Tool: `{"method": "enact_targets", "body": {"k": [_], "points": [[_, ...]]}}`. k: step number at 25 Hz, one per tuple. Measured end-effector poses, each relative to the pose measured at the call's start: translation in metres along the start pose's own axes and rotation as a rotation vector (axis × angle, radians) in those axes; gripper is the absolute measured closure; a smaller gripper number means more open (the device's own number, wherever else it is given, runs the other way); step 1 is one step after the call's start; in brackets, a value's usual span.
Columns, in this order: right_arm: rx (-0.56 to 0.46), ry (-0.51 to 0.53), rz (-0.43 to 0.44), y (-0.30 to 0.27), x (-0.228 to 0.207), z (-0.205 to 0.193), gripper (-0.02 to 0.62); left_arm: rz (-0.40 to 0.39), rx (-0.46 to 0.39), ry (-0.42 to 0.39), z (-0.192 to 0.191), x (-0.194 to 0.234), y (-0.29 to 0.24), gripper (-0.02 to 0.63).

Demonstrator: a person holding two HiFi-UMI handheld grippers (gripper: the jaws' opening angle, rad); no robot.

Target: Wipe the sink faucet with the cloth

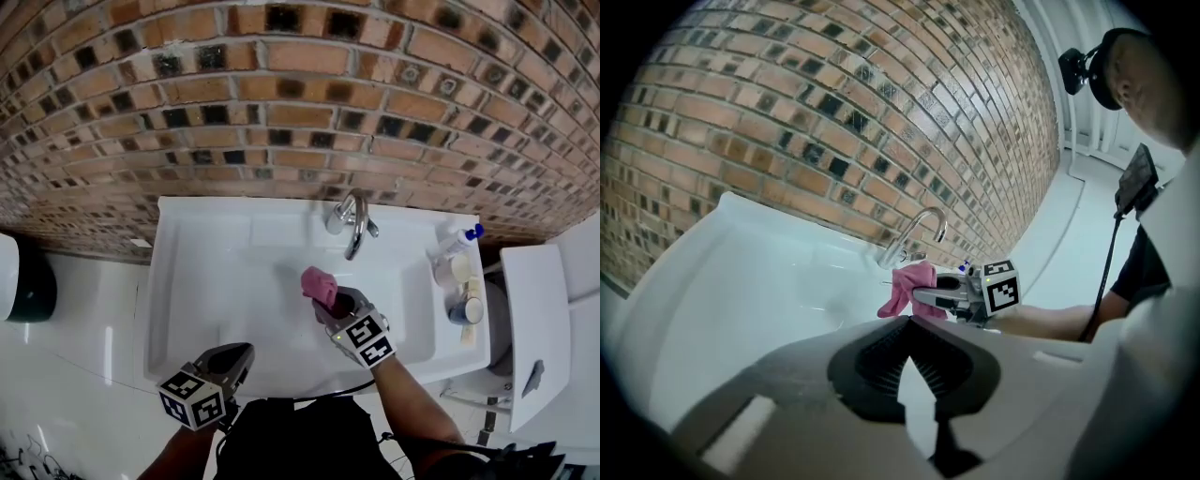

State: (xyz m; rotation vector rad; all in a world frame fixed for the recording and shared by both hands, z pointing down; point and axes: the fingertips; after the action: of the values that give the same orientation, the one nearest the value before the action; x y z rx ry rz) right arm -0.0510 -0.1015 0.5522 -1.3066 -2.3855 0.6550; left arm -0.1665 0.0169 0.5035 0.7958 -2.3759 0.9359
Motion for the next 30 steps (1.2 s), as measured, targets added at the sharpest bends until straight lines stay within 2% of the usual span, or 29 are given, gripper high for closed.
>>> {"method": "enact_targets", "body": {"k": [3,5,11,22,25,30], "points": [[-0.045,-0.175,-0.010,0.001,-0.008,-0.005,0.500,0.004,0.001,0.004,0.000,0.005,0.002,0.600],[-0.057,-0.229,-0.025,0.007,-0.012,-0.007,0.500,-0.003,-0.001,0.005,0.001,0.005,0.001,0.600],[-0.053,-0.220,-0.052,0.031,-0.006,-0.002,0.500,-0.060,-0.002,-0.020,0.008,-0.006,-0.006,0.600],[-0.167,-0.230,-0.153,0.128,0.023,0.043,0.500,-0.203,0.026,-0.135,0.006,-0.049,-0.019,0.600],[-0.200,-0.257,-0.132,0.154,0.034,0.049,0.500,-0.214,0.006,-0.145,0.005,-0.069,-0.016,0.600],[-0.266,-0.243,-0.092,0.200,0.045,0.056,0.500,-0.197,-0.049,-0.183,0.002,-0.105,-0.013,0.600]]}}
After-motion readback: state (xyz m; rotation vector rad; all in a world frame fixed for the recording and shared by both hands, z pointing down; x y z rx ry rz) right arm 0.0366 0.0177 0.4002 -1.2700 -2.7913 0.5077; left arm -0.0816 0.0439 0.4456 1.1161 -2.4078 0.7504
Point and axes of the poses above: the fingertips, and each gripper's own axes: y backward along the fingers, x to its left, z out of its top, and after that the axes turned 5 degrees about y, right-handed
